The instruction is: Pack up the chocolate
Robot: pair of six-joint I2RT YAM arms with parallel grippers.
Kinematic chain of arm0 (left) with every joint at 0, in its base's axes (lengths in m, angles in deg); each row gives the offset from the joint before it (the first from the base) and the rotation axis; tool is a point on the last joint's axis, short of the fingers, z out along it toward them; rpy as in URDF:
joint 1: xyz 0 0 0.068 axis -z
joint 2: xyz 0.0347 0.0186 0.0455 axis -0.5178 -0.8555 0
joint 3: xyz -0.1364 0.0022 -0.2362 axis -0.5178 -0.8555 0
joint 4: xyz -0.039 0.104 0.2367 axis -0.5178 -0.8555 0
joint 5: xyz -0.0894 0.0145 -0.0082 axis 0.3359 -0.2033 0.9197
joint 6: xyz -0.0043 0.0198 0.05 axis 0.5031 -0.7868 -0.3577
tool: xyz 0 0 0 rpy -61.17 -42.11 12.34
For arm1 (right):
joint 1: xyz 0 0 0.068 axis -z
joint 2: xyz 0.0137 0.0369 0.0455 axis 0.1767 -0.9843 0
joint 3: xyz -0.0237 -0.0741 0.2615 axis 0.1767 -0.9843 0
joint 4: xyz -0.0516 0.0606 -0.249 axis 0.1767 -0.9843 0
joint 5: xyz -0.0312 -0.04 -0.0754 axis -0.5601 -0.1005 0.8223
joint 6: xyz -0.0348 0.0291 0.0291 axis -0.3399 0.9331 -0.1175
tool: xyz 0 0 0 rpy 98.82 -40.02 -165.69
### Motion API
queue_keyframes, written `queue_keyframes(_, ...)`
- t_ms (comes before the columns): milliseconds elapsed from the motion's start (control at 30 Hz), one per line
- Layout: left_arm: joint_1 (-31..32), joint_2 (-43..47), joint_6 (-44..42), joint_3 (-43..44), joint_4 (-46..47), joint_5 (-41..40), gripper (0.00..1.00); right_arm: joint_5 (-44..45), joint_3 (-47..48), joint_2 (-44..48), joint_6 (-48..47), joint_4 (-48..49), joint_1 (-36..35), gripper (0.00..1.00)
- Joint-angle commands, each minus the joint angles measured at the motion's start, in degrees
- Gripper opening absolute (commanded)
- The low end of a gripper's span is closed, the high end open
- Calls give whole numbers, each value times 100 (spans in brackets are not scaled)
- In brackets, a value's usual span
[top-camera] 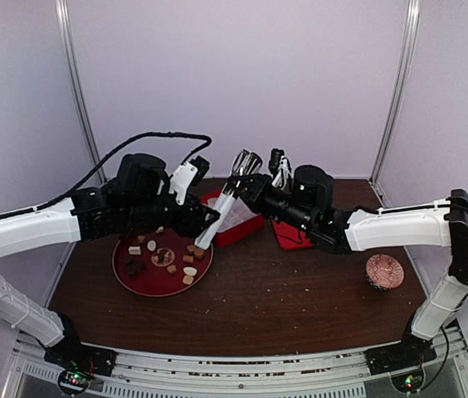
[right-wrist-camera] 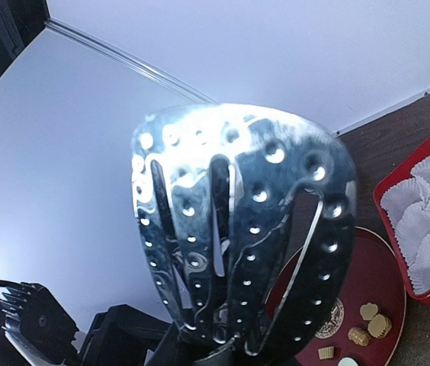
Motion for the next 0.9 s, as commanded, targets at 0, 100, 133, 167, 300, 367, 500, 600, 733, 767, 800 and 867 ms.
queue_keyframes(0, -2, 183, 174, -163, 461, 28, 68, 88, -134, 125, 275, 594, 69, 11)
queue_keyframes(100, -2, 261, 183, -271, 575, 60, 70, 69, -193, 94, 398, 812, 115, 11)
queue_keyframes(133, -2, 296, 181, -318, 619, 66, 71, 61, -194, 93, 429, 854, 127, 11)
queue_keyframes(167, -2, 339, 193, -378, 678, 60, 71, 62, -190, 102, 438, 872, 141, 11)
queue_keyframes(300, -3, 464, 199, -526, 888, 267, 73, 188, -175, 185, 386, 865, 163, 11)
queue_keyframes(367, -2, 392, 204, -449, 855, 400, 73, 210, -133, 182, 338, 868, 165, 11)
queue_keyframes(500, -2, 202, 228, -159, 623, 508, 72, 80, -62, 127, 211, 961, 154, 12)
queue_keyframes(600, -1, 38, 199, 133, 282, 581, 69, -63, -52, 96, 133, 1126, 143, 12)
queue_keyframes(733, -11, -81, 215, 383, -49, 346, 67, -195, -156, 199, -104, 1325, 138, 13)
queue_keyframes(767, -11, -132, 209, 444, -125, 377, 67, -228, -196, 215, -142, 1399, 130, 13)
queue_keyframes(800, -11, -202, 207, 504, -175, 429, 67, -254, -236, 239, -174, 1441, 125, 13)
queue_keyframes(867, -11, -287, 184, 582, -252, 513, 65, -272, -344, 282, -223, 1556, 128, 13)
